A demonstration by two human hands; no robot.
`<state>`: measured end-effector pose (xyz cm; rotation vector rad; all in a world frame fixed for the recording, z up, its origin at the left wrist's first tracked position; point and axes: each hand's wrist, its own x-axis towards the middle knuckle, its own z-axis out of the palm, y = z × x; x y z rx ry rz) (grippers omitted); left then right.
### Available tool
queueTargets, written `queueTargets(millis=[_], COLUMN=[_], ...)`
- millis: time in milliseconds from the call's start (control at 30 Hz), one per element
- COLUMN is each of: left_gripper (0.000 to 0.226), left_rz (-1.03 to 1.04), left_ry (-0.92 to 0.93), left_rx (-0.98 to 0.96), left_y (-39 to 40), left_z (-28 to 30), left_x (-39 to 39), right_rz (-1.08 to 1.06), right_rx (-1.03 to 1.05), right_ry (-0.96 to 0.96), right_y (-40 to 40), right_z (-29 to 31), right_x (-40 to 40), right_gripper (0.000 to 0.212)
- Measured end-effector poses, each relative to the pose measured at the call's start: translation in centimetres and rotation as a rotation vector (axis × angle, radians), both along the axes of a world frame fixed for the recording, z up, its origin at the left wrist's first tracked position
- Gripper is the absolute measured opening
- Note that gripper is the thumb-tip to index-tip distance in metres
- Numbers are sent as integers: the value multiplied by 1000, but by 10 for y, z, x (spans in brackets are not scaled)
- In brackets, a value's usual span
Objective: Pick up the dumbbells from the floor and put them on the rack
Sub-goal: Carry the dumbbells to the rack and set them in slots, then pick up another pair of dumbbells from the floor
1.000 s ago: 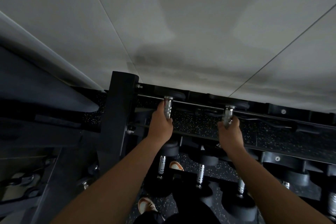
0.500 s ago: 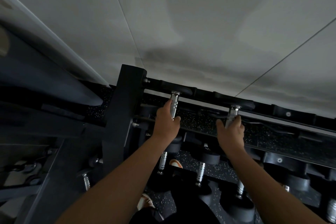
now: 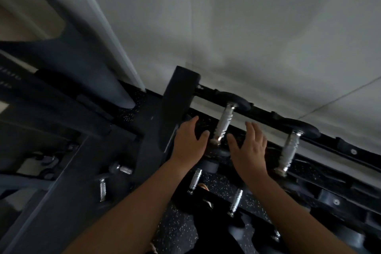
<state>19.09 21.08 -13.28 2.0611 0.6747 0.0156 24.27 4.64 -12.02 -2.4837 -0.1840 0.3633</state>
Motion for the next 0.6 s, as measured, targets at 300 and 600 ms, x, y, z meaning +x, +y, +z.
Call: queueTargets(millis=[300, 600], left_gripper=[56, 52], left_rz=[350, 514], left_ry=[109, 317], left_rx=[54, -74], left_y=[118, 232], left_z=[-35, -116], left_x=[-213, -448], right_rz=[431, 648], right_rx=[-39, -145], right_ry=[-31, 4], right_y=[140, 261], right_z=[-15, -90], right_x=[-135, -329], right_gripper=[69, 66])
